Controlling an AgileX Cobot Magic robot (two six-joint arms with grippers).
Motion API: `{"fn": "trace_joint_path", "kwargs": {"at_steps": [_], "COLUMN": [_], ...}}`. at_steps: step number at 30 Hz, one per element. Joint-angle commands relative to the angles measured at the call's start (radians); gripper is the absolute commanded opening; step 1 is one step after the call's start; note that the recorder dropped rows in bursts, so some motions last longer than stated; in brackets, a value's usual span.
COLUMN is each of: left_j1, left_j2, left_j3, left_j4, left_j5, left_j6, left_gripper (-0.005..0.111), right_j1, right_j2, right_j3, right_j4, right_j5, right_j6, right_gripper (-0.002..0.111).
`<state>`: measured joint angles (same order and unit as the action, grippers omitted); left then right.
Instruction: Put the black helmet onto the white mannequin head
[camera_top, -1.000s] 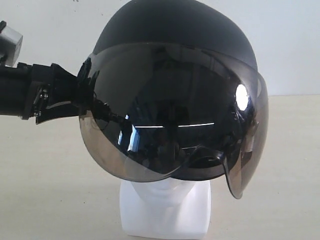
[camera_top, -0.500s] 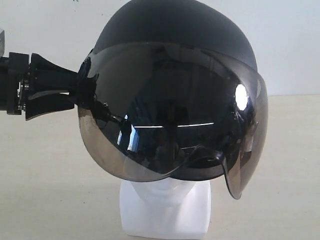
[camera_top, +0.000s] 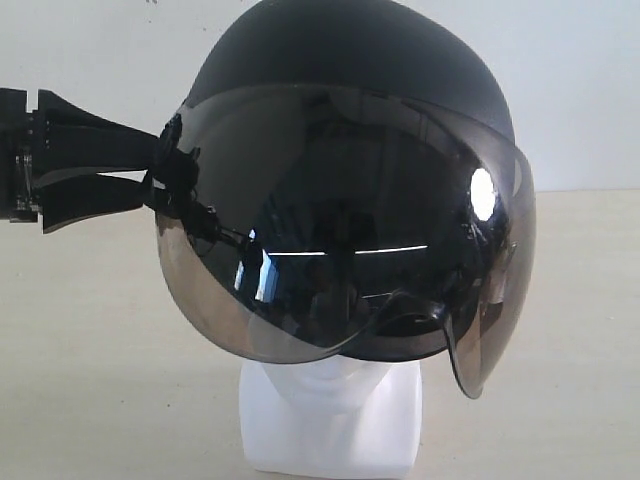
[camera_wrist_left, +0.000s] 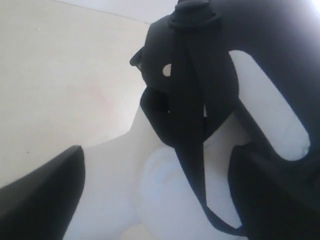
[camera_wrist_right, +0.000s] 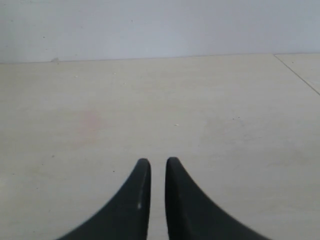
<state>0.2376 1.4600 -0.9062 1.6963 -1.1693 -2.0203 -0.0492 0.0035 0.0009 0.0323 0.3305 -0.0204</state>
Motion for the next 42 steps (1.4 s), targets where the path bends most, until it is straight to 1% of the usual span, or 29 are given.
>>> {"fn": "trace_joint_path", "kwargs": {"at_steps": [1, 9, 14, 23, 25, 28, 29, 31, 32, 33, 34, 35, 36, 42], "left_j1": [0.002, 0.004, 0.046, 0.051, 0.076, 0.152, 0.167, 0.184, 0.184, 0.184, 0.184, 0.184, 0.184, 0.188], "left_j2": [-0.005, -0.007, -0.007, -0.007, -0.009, -0.012, -0.012, -0.012, -0.012, -0.012, -0.012, -0.012, -0.012, -0.022], "left_j3": [-0.007, -0.007, -0.007, -0.007, -0.007, -0.007, -0.007, -0.007, -0.007, -0.007, -0.007, -0.007, -0.007, 0.0], "left_j4": [0.012, 0.019, 0.037, 0.048, 0.048, 0.048, 0.048, 0.034, 0.005, -0.01, -0.015, -0.017, -0.017, -0.1], "left_j5": [-0.03, -0.039, -0.041, -0.008, -0.037, -0.052, -0.052, -0.052, -0.052, -0.052, -0.052, -0.052, -0.052, -0.052], "left_j6": [0.004, 0.001, -0.006, -0.006, -0.019, -0.038, -0.054, -0.061, -0.056, -0.051, -0.051, -0.051, -0.054, -0.081], "left_gripper": [0.074, 0.074, 0.074, 0.074, 0.074, 0.073, 0.071, 0.057, 0.041, 0.03, 0.022, 0.011, 0.004, 0.004], "right_j1": [-0.001, -0.001, -0.001, -0.001, -0.001, -0.001, -0.001, -0.001, -0.001, -0.001, -0.001, -0.001, -0.001, -0.001], "right_j2": [-0.003, -0.003, -0.003, -0.003, -0.003, -0.003, -0.003, -0.003, -0.003, -0.003, -0.003, -0.003, -0.003, -0.003], "right_j3": [-0.001, -0.001, -0.001, -0.001, -0.001, -0.001, -0.001, -0.001, -0.001, -0.001, -0.001, -0.001, -0.001, -0.001], "right_j4": [-0.001, -0.001, -0.001, -0.001, -0.001, -0.001, -0.001, -0.001, -0.001, -0.001, -0.001, -0.001, -0.001, -0.001], "right_j5": [-0.009, -0.009, -0.009, -0.009, -0.009, -0.009, -0.009, -0.009, -0.009, -0.009, -0.009, -0.009, -0.009, -0.009], "right_j6": [-0.001, -0.001, -0.001, -0.001, -0.001, -0.001, -0.001, -0.001, -0.001, -0.001, -0.001, -0.001, -0.001, -0.001], "right_gripper": [0.012, 0.012, 0.012, 0.012, 0.012, 0.012, 0.012, 0.012, 0.012, 0.012, 0.012, 0.012, 0.012, 0.012]}}
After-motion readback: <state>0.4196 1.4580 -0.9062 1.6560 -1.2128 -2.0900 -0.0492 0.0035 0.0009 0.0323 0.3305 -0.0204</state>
